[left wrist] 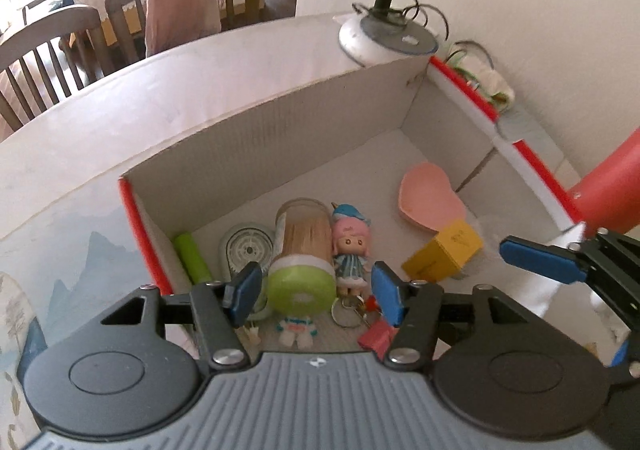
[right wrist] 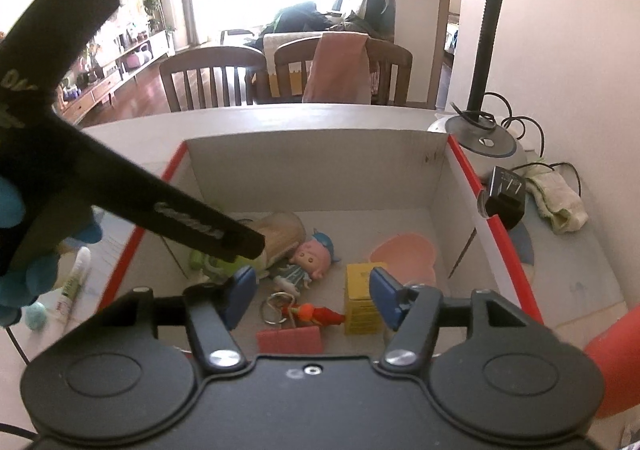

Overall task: Organize rigid objects
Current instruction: 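Withdraw both tools from the box back toward the glue stick and teal toy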

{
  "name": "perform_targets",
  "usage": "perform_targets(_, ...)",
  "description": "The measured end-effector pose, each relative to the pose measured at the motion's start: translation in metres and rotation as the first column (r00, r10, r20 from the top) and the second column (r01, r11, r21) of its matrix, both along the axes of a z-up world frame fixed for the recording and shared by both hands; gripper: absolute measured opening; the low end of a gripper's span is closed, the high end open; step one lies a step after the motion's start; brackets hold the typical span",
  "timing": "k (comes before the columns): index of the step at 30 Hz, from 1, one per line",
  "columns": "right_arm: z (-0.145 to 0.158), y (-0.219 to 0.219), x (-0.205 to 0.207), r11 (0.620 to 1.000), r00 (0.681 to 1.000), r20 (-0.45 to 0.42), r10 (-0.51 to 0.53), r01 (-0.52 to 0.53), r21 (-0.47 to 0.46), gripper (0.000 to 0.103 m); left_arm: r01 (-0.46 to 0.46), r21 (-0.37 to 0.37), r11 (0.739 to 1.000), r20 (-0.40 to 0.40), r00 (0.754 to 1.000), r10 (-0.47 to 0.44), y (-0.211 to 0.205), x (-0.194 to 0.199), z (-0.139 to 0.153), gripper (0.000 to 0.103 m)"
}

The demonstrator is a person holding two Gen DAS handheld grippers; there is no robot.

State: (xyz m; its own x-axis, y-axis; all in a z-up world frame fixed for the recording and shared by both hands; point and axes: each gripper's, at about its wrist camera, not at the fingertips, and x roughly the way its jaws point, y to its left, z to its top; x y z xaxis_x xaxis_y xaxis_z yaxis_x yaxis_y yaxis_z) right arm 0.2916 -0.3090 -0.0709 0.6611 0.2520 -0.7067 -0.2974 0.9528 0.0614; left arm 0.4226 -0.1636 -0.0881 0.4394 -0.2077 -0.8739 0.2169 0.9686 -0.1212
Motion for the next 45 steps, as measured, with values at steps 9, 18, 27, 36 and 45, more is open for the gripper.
perform_targets(9, 0.022, 0.014, -0.024, 0.999, 0.999, 0.032, 0.014, -0.015, 0.034, 0.07, -0.016, -0.042, 0.999, 0.077, 0.997, 0.019, 0.027, -0.038, 0.033, 0.06)
perform_targets(18, 0.037, 0.04, -0.048, 0.997, 0.998, 0.055, 0.028, -0.032, 0.074, 0.079, -0.03, -0.081, 0.996, 0.119, 0.992, 0.039, 0.061, -0.077, 0.052, 0.06)
perform_targets(27, 0.039, 0.077, -0.074, 0.991, 0.997, 0.049, 0.064, -0.07, 0.116, 0.086, -0.056, -0.098, 0.994, 0.143, 0.987, 0.07, 0.109, -0.12, 0.062, 0.067)
perform_targets(36, 0.037, 0.113, -0.09, 0.986, 0.996, 0.04, 0.082, -0.087, 0.143, 0.095, -0.096, -0.1, 0.99, 0.145, 0.983, 0.11, 0.161, -0.155, 0.061, 0.075)
perform_targets(45, 0.032, 0.148, -0.096, 0.986, 0.995, 0.02, 0.098, -0.099, 0.134, 0.1, -0.139, -0.129, 0.982, 0.13, 0.979, 0.155, 0.21, -0.179, 0.051, 0.082)
